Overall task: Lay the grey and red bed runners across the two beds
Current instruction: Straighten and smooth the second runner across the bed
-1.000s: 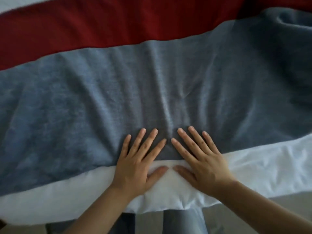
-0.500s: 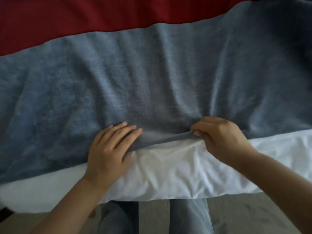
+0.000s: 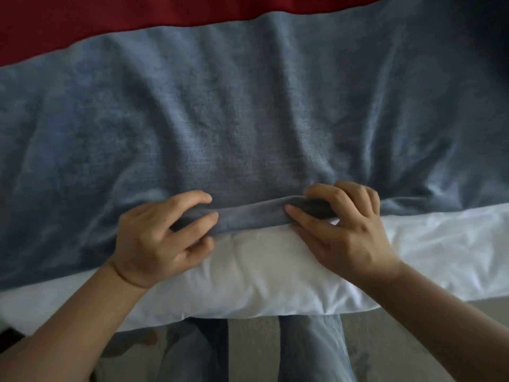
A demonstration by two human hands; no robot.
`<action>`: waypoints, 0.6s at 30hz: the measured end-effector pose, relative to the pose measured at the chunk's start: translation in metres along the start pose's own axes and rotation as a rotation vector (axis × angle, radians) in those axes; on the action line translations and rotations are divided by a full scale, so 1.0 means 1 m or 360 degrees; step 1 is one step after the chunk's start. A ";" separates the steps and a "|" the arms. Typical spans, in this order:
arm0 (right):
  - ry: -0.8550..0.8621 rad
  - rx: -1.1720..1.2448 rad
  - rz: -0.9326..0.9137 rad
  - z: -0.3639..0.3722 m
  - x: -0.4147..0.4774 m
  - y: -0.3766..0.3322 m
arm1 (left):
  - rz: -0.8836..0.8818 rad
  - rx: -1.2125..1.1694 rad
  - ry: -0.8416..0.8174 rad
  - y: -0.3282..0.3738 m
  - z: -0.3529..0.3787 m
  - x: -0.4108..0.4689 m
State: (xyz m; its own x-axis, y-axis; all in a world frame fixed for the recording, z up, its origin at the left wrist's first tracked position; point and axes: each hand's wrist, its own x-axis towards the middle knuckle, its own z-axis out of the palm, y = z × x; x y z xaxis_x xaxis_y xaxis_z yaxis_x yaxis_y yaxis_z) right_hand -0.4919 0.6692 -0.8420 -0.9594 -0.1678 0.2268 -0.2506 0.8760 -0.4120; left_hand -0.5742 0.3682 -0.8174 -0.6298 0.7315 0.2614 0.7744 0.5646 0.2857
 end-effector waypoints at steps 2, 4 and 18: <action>0.0110 -0.0023 -0.0037 0.003 0.004 -0.001 | -0.0001 -0.0008 -0.0009 -0.001 -0.002 -0.003; 0.0161 -0.0019 -0.0083 0.003 0.008 0.000 | -0.0010 -0.0005 -0.0033 0.000 -0.002 -0.008; -0.0400 0.0068 -0.0077 0.006 -0.038 -0.010 | -0.0303 -0.0088 -0.0507 0.050 0.032 -0.058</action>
State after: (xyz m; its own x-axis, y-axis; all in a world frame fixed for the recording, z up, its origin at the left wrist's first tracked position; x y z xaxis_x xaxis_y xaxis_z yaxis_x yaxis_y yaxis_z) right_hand -0.4538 0.6642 -0.8519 -0.9469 -0.3208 0.0227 -0.2971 0.8454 -0.4439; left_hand -0.4966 0.3658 -0.8474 -0.7047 0.7027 -0.0986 0.6353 0.6867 0.3535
